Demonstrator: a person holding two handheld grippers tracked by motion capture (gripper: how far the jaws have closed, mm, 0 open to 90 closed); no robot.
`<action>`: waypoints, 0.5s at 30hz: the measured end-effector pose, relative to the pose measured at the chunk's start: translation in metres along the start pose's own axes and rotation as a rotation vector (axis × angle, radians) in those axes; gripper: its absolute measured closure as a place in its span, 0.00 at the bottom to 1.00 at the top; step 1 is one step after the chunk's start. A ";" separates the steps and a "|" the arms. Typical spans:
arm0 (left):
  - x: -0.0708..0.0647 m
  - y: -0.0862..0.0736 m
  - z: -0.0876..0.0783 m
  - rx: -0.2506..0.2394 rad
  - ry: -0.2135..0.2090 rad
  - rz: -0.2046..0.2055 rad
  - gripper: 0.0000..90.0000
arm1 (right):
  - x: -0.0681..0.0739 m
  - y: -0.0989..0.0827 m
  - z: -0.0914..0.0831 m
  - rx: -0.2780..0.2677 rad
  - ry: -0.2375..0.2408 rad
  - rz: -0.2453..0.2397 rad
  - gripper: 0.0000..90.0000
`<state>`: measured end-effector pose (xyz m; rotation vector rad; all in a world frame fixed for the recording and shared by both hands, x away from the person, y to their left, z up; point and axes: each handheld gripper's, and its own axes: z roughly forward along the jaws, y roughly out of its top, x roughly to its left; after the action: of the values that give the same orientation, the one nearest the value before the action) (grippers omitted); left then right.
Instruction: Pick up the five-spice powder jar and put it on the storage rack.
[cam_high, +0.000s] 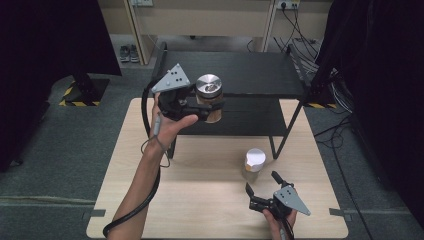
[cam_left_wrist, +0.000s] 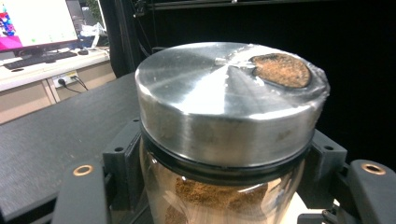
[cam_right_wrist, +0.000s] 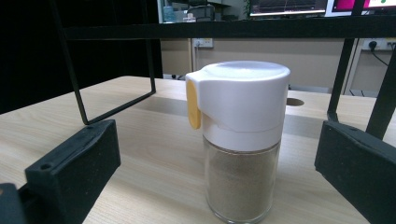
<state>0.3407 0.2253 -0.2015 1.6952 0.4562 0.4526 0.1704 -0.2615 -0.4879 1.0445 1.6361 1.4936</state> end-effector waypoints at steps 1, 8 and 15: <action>0.001 0.002 0.000 -0.001 0.002 -0.004 0.34 | 0.000 0.000 0.000 0.000 0.000 0.000 0.01; 0.004 0.014 0.005 -0.005 0.021 -0.013 0.34 | 0.000 0.000 0.000 0.002 0.002 -0.003 0.00; 0.008 0.025 0.014 0.002 0.070 -0.028 0.34 | 0.000 0.000 -0.001 -0.003 0.003 -0.001 0.00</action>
<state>0.3563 0.2139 -0.1792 1.6772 0.5307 0.4923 0.1699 -0.2620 -0.4874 1.0408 1.6357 1.4969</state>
